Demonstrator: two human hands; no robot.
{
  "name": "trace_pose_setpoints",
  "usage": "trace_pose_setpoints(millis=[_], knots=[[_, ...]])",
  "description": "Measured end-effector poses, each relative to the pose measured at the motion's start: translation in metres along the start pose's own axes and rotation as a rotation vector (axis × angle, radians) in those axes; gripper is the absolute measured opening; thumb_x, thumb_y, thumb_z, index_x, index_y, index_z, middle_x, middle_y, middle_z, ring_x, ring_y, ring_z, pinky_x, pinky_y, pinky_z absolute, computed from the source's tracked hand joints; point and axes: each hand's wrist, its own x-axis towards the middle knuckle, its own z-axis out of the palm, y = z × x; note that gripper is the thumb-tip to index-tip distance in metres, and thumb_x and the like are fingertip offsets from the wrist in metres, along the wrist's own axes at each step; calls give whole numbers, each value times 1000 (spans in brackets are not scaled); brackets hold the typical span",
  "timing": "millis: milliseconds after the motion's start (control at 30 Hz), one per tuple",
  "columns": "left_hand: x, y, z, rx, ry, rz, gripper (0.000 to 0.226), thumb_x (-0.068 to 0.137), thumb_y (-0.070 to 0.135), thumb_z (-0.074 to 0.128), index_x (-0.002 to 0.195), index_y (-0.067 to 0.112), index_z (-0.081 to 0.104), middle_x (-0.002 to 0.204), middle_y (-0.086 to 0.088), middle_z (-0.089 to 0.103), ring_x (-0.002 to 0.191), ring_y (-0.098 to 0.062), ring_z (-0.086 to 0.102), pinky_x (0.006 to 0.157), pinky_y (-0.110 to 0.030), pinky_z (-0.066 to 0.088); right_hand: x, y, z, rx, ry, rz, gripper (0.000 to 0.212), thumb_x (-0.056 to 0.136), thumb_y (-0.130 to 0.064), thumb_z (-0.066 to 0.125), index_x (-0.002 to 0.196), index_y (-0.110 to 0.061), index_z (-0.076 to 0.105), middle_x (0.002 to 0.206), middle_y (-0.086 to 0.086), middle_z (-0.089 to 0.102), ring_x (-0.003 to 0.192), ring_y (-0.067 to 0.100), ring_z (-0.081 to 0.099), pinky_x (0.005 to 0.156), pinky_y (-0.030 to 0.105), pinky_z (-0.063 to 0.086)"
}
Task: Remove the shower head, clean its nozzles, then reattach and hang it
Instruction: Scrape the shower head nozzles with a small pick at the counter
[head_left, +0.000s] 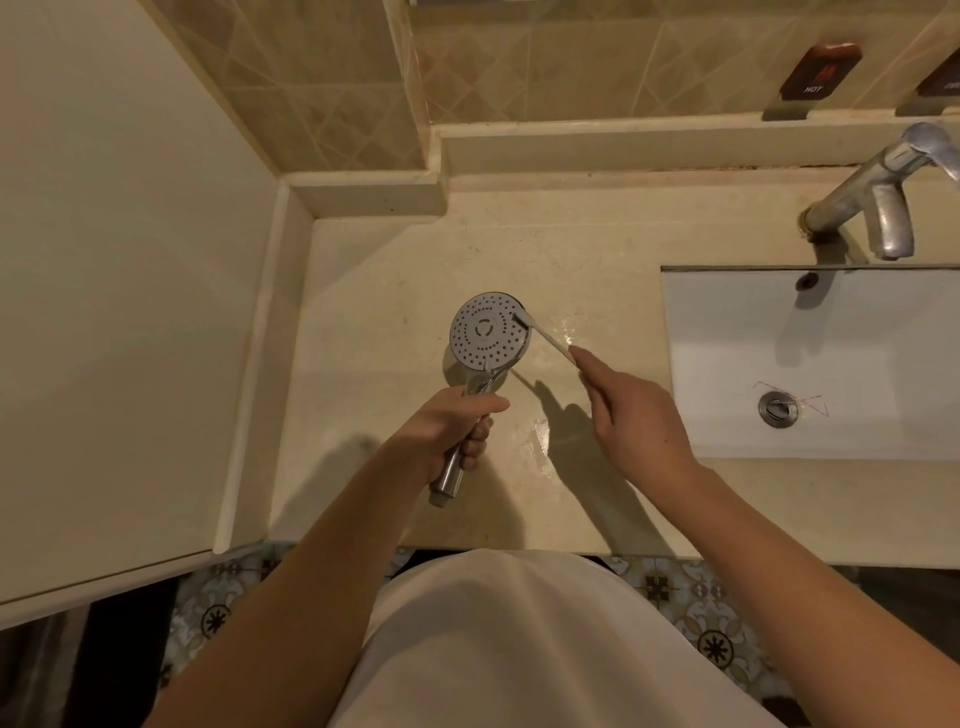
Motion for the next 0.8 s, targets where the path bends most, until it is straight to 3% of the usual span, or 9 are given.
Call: trace_pose_setpoints(millis=[200,467,533,633,800], knots=[[-2,0,-2,23,16,-10,30,97,22,65,77,17,43,52,4,40,40,-10,35,38,-22,34,-17,-10,9,-80,-201,-147,48,99,-21,43,147,-31,40,79,6,66,67,27,61,58,40,48],[-5,-2,-2,52,26,-12,29,96,23,65,79,17,43,52,3,42,41,-11,36,39,-22,35,10,5,-12,-44,-15,-59,48,96,-13,47,142,-26,48,86,9,72,71,32,65,60,41,52],[-5,-2,-1,66,29,-5,28,96,22,65,79,17,44,52,3,42,40,-11,36,38,-22,35,6,2,-10,-47,-105,-107,49,97,-17,46,145,-28,44,93,10,73,77,32,66,65,43,53],[-8,-4,1,82,48,10,27,97,21,64,79,16,45,51,3,43,40,-11,37,39,-22,35,-11,-6,1,-97,-228,-193,49,99,-21,43,147,-32,40,84,7,69,71,29,63,62,42,51],[-11,-3,2,120,67,28,22,97,21,63,83,15,48,52,2,46,42,-11,39,40,-23,37,5,2,-3,-4,3,-27,46,97,-13,48,141,-26,50,76,3,67,65,27,62,58,36,49]])
